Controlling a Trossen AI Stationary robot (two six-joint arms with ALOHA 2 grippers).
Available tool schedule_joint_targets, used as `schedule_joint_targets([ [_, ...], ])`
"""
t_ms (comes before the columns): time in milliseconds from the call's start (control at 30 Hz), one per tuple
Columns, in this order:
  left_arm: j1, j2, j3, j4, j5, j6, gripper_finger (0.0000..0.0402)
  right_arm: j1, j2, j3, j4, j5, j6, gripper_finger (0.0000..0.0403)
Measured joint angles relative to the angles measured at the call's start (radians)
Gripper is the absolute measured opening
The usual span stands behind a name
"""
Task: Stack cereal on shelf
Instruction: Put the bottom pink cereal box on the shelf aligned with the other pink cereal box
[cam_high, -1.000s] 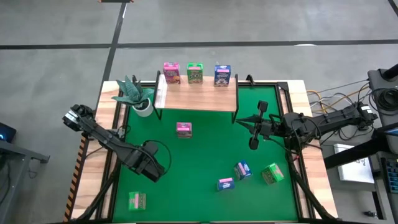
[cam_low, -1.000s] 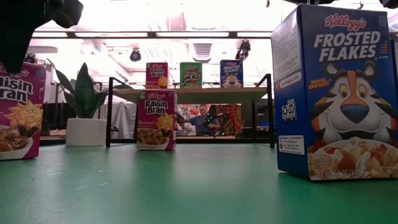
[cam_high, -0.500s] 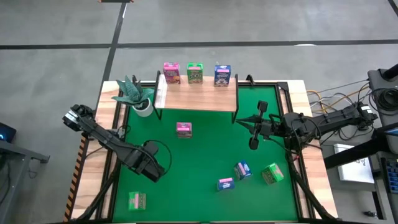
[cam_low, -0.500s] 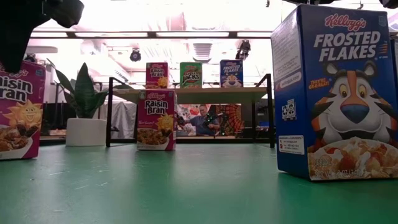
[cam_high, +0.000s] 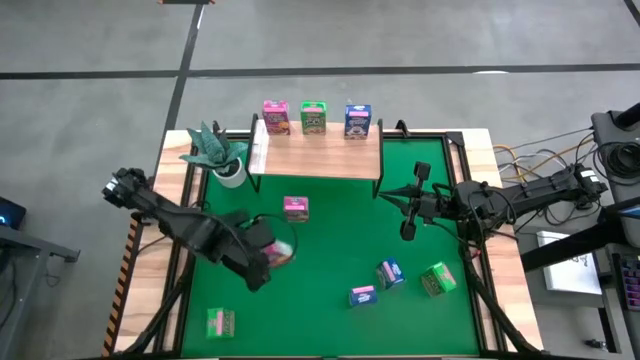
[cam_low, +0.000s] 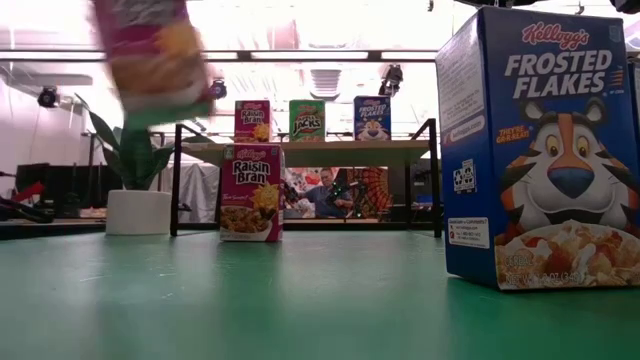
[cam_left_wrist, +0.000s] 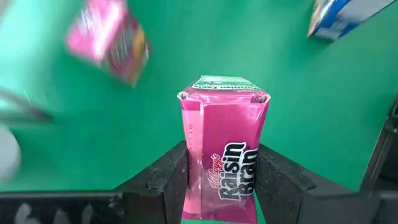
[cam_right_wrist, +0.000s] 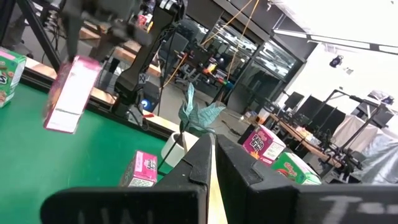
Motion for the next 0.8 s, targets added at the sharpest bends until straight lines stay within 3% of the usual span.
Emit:
schedule_joint_targets([
  [233, 0.143, 0.006, 0.144, 0.003, -0.038, 0.401, 0.0143, 0.0, 0.0, 0.0, -0.001, 0.0, 0.0, 0.0013],
  [433, 0.283, 0.006, 0.231, 0.003, -0.14, 0.684, 0.0143, 0.0, 0.002, 0.0, -0.003, 0.0, 0.001, 0.0013],
  [700, 0.537, 0.006, 0.3, 0.005, -0.136, 0.958, 0.0143, 0.0, 0.002, 0.0, -0.006, 0.0, 0.011, 0.0013],
  [800, 0.649, 0.006, 0.291, 0.019, -0.086, 1.023, 0.0143, 0.0, 0.002, 0.0, -0.008, 0.0, 0.013, 0.0013],
])
